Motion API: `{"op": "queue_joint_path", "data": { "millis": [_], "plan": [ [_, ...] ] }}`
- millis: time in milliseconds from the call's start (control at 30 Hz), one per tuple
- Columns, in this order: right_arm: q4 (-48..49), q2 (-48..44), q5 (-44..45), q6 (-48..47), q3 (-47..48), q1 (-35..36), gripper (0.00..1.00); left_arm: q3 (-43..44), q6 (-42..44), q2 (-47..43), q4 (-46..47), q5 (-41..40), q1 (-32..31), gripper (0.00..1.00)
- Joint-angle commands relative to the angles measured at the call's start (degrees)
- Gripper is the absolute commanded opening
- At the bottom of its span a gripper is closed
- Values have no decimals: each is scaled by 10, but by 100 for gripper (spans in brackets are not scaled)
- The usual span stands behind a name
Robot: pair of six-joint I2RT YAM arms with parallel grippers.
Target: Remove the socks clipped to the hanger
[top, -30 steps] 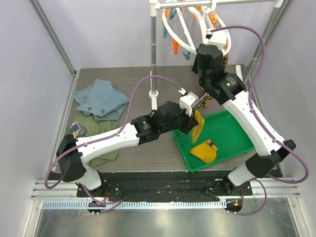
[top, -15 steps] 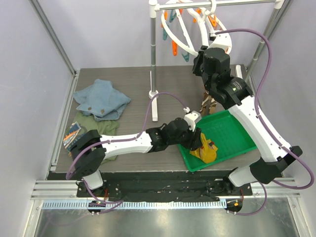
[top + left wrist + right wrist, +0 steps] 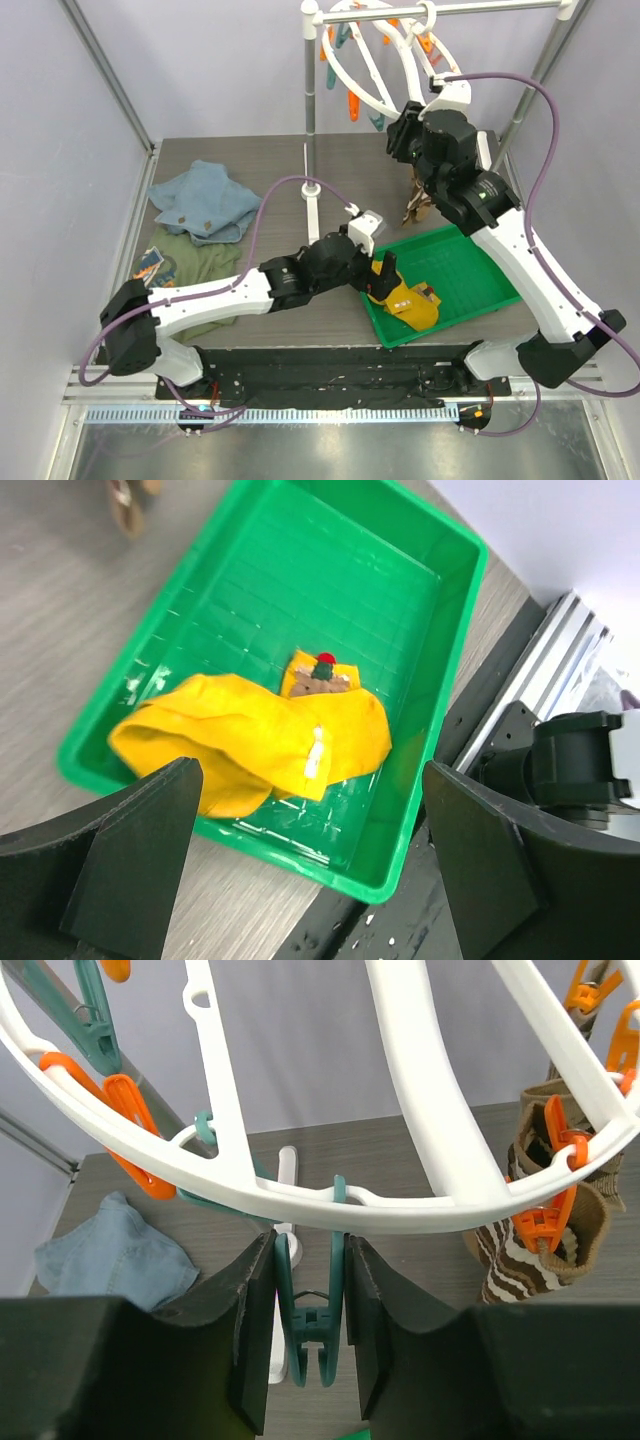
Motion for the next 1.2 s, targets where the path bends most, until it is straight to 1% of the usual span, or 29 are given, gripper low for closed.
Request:
{"op": "queue_joint_path", "data": {
  "millis": [0,100,133,233,267,400,533,567,667,800,867,933,967,1000,1033,1067,1100,1167],
  "plan": [
    [10,-35,-26,15,-14,3,38,-11,15,-49,-12,-43,-1,96],
    [12,-56,-33,15,-33,3,40,-12,33,-79,-14,-78,-1,97],
    [12,-66,-33,12,-37,2,41,-11,43,-86,-16,-107,-1,97],
    [13,-82,-32,6,-57,3,44,-3,88,-102,-20,-173,-1,99],
    [14,-93,-34,3,-69,3,45,10,119,-104,-28,-188,-1,100],
    [13,-109,-39,-6,-92,2,50,39,197,-99,-50,-238,-1,100],
    [4,-119,-53,-9,-111,2,64,19,241,-112,-34,-283,-1,100],
    [1,-122,-53,-8,-118,3,65,4,241,-117,-19,-285,0,100],
    [-4,-140,-52,-10,-143,3,68,-5,241,-130,-14,-276,-1,100],
    [6,-162,-11,-35,-188,2,70,7,241,-134,-28,-270,-1,100],
    [12,-163,26,-49,-212,0,70,10,238,-140,-34,-264,-1,100],
    [23,-164,31,-57,-226,-13,70,9,234,-146,-35,-257,-1,100],
    [28,-164,22,-58,-241,-23,70,9,232,-152,-37,-255,-2,100],
    [39,-165,10,-58,-249,-51,70,9,230,-154,-40,-254,-2,100],
    [46,-164,-11,-51,-256,-71,70,9,230,-156,-41,-253,-3,100],
    [53,-164,-51,-44,-269,-90,70,10,229,-159,-41,-251,-4,100],
    [67,-163,-71,-37,-276,-129,70,10,231,-162,-42,-250,-6,100],
    [90,-163,-110,-26,-300,-157,70,7,233,-166,-43,-249,-8,100]
  ]
}}
